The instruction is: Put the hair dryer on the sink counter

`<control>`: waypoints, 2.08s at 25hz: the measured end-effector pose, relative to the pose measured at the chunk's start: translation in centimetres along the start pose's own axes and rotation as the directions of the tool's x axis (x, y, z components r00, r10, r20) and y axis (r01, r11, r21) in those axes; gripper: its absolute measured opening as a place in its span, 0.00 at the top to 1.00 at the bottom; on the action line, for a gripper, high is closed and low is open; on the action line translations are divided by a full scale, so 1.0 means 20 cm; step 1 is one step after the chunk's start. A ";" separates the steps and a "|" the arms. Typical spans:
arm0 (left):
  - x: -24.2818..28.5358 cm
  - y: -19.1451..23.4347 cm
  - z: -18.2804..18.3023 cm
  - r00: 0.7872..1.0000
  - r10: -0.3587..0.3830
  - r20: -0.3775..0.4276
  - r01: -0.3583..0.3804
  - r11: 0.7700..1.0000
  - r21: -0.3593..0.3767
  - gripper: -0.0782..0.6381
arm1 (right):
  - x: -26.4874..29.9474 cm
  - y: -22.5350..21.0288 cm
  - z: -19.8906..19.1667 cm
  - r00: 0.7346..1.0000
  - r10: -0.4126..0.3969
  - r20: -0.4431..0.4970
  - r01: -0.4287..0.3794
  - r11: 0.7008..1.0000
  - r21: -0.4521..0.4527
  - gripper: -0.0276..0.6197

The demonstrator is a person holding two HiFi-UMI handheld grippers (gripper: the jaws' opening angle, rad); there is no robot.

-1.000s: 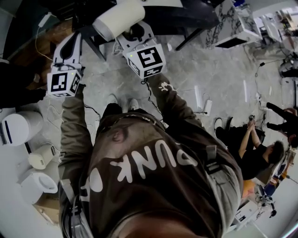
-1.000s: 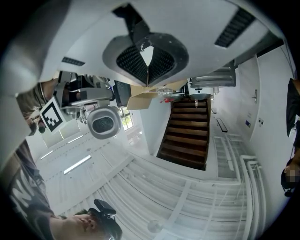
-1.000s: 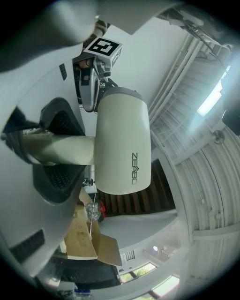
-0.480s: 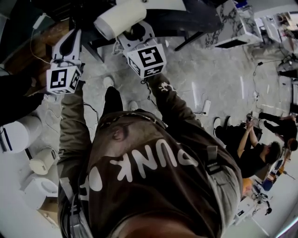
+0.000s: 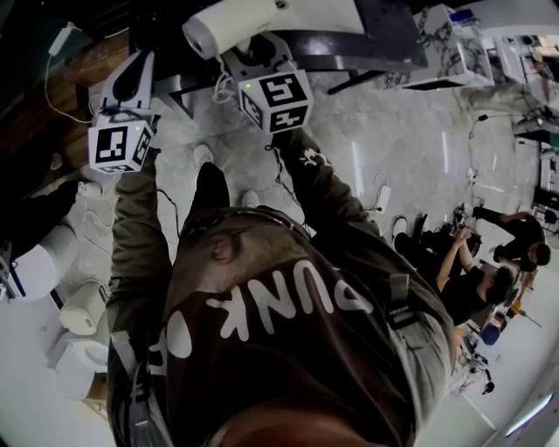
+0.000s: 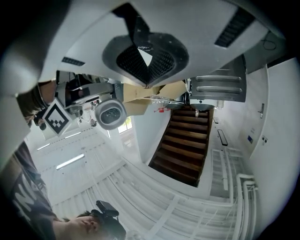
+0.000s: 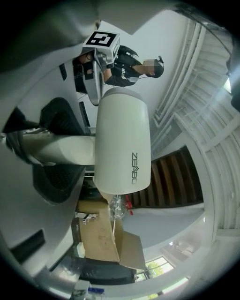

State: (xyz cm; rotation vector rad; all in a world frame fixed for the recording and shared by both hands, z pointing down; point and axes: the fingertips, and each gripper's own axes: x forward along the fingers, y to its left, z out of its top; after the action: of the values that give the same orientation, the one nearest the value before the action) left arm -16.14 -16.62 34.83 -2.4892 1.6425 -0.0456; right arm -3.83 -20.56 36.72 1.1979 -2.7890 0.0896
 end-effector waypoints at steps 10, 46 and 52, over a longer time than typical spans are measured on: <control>0.17 0.20 -0.12 0.999 -0.022 -0.025 0.021 0.999 -0.039 0.88 | 0.44 -0.17 -0.27 0.943 -0.018 -0.331 0.062 0.990 0.124 0.72; 0.46 0.52 -0.31 0.996 -0.085 -0.025 0.081 0.988 -0.135 0.88 | 1.06 -0.29 -0.97 0.583 0.077 -0.809 0.220 0.943 0.249 0.70; 0.47 0.53 -0.32 0.996 -0.080 -0.030 0.076 0.988 -0.133 0.88 | 1.08 -0.31 -0.99 0.606 0.073 -0.792 0.217 0.943 0.253 0.68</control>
State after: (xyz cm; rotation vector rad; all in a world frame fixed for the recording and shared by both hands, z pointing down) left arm -22.83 -30.00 39.00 -2.6650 1.6100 0.0106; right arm -12.64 -38.47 59.00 0.9671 -1.9427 0.8864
